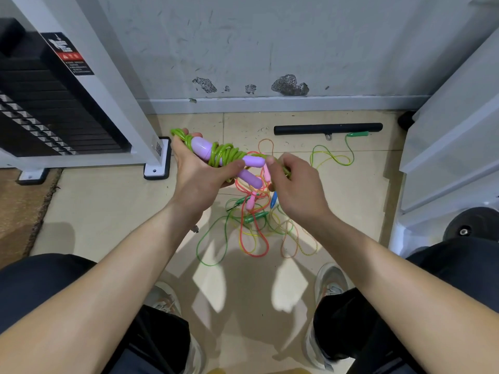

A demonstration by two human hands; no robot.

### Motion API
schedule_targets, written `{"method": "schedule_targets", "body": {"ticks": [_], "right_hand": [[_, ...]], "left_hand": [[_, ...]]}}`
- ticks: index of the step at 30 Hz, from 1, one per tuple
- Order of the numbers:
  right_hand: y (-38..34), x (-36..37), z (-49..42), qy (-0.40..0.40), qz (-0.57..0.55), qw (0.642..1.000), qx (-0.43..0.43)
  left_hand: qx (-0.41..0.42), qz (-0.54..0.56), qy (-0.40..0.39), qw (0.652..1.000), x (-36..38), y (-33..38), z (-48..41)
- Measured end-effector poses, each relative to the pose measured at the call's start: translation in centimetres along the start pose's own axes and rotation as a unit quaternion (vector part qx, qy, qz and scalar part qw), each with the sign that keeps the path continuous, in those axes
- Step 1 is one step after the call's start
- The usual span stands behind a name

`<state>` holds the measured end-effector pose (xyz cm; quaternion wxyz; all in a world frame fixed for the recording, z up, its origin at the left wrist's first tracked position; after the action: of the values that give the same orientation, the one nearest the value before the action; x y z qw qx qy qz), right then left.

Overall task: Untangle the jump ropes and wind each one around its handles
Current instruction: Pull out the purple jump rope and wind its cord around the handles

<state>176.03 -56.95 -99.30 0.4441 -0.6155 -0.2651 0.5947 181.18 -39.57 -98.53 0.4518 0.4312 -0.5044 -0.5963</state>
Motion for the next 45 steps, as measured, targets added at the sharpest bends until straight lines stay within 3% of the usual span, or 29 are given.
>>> {"method": "schedule_targets", "body": {"ticks": [3, 6, 9, 13, 17, 22, 24, 27, 29, 31, 34, 38, 43, 45], "right_hand": [[0.1, -0.8, -0.5, 0.015, 0.034, 0.999, -0.005], [1.7, -1.1, -1.2, 0.011, 0.163, 0.985, 0.049], [3.6, -0.3, -1.2, -0.096, 0.258, 0.953, 0.126], [4.3, 1.4, -0.2, -0.205, 0.336, 0.908, 0.144], [4.8, 0.9, -0.8, -0.168, 0.387, 0.896, 0.138], [4.6, 0.9, -0.9, -0.205, 0.530, 0.813, 0.125], [4.1, 1.2, -0.8, -0.168, 0.553, 0.812, 0.081], [3.1, 2.6, -1.5, -0.149, 0.439, 0.886, -0.012], [2.1, 4.1, -1.7, -0.198, 0.248, 0.947, -0.052], [1.7, 5.1, -1.2, -0.223, 0.052, 0.973, -0.026], [1.4, 6.5, 0.2, -0.240, -0.092, 0.966, 0.017], [1.3, 7.0, 0.6, -0.203, -0.065, 0.977, 0.017], [0.6, 7.7, 1.1, -0.218, -0.241, 0.942, 0.081], [0.6, 7.6, 1.2, -0.220, -0.228, 0.944, 0.097]], "left_hand": [[0.015, -0.004, -0.044, 0.999, 0.8, 0.7, 0.5], [0.016, -0.010, -0.080, 0.997, 0.7, 1.2, 0.5], [0.006, 0.008, -0.104, 0.995, 0.1, 1.1, 0.1], [-0.007, 0.033, -0.110, 0.993, 0.2, 0.6, 0.2], [-0.025, 0.036, -0.099, 0.994, 0.2, -0.2, 0.1], [-0.026, 0.039, -0.085, 0.995, -0.2, 0.1, 0.1], [-0.031, 0.044, -0.087, 0.995, 0.0, 0.0, 0.1], [-0.042, 0.047, -0.095, 0.994, 0.5, -0.4, 0.3], [-0.048, 0.050, -0.107, 0.992, 1.0, -0.7, 0.5], [-0.060, 0.075, -0.124, 0.988, 1.7, -1.1, 0.8], [-0.075, 0.120, -0.129, 0.982, 1.9, -1.2, 0.8], [-0.098, 0.152, -0.103, 0.978, 1.4, -1.7, 0.5], [-0.100, 0.169, -0.079, 0.977, 1.6, -2.2, 0.1], [-0.092, 0.145, -0.085, 0.981, 1.5, -2.2, 0.0]]}}
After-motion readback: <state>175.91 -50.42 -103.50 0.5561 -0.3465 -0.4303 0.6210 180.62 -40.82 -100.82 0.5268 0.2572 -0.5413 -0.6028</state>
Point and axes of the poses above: each hand's wrist, its own z-axis away from the middle knuckle, its own x-axis out of the palm, y = z × x, the point moved 7 cm from there along -z, towards the middle knuckle, and after that the axes turned 3 degrees about -y, right-handed, at the moved point
